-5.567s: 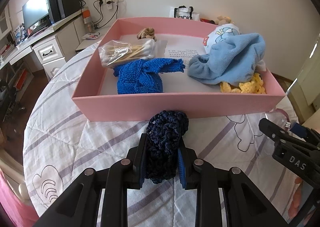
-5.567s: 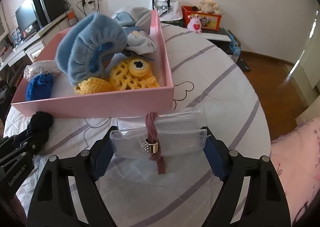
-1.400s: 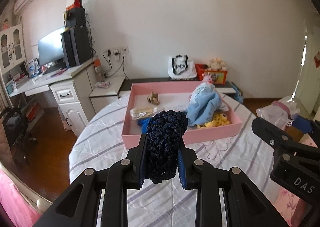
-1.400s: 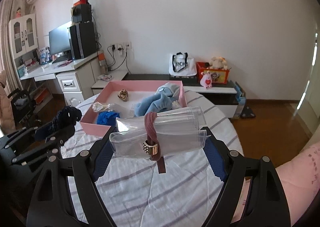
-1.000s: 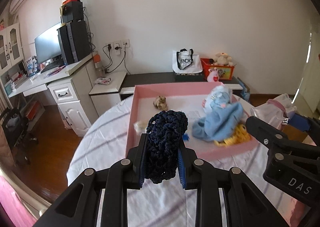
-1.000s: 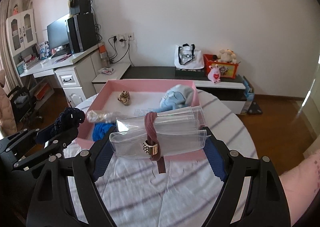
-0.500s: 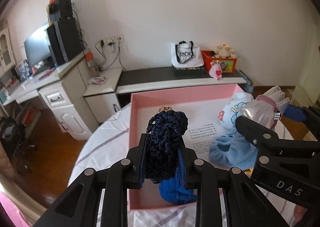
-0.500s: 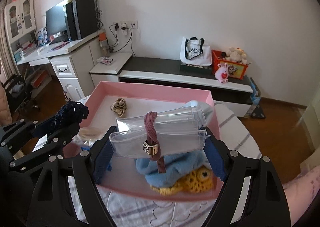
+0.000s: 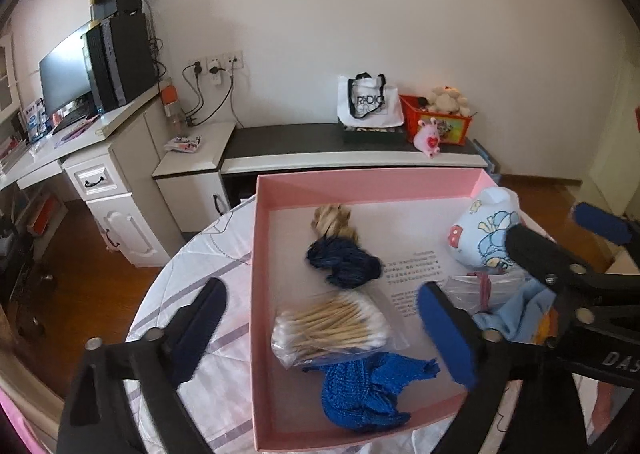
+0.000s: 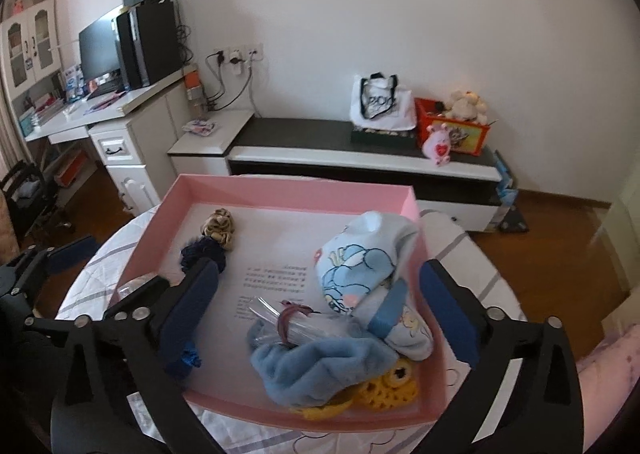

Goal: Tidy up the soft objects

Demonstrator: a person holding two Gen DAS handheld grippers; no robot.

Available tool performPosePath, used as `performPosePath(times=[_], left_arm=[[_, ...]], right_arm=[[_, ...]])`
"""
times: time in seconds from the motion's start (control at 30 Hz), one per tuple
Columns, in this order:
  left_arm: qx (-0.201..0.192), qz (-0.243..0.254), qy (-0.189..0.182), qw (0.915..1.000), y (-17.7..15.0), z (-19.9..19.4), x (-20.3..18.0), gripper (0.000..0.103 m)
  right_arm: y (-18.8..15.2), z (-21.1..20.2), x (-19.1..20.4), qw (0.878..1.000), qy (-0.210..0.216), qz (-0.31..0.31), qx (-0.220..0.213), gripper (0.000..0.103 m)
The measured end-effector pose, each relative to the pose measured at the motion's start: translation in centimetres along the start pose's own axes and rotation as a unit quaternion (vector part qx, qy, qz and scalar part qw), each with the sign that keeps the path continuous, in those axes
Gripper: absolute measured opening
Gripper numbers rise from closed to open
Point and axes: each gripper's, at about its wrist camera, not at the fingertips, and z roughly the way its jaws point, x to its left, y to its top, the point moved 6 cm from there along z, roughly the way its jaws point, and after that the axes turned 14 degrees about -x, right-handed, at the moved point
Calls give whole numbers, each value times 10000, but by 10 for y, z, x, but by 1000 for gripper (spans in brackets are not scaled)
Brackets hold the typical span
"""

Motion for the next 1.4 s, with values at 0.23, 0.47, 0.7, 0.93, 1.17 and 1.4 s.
performPosePath(times=[0.23, 0.47, 0.7, 0.93, 1.17, 1.4], left_arm=[[-13, -66, 162, 9998, -21, -13, -6, 101], [-162, 11, 241, 9996, -33, -40, -19, 103], [-258, 5, 266, 9993, -34, -69, -25, 103], [-422, 16, 305, 9986, -35, -105, -37, 103], [-633, -39, 325, 9975, -38, -153, -47, 103], [-972, -121, 382, 9945, -49, -211, -57, 103]], right_arm=[[2, -6, -2, 10000, -61, 5, -12, 103], [3, -13, -8, 9999, -152, 33, -52, 103], [1, -27, -15, 9996, -190, 198, -113, 103], [4, -57, -23, 9988, -303, 204, -321, 103], [5, -102, -30, 9966, -521, 166, -621, 103], [0, -154, -34, 9928, -689, 99, -971, 103]])
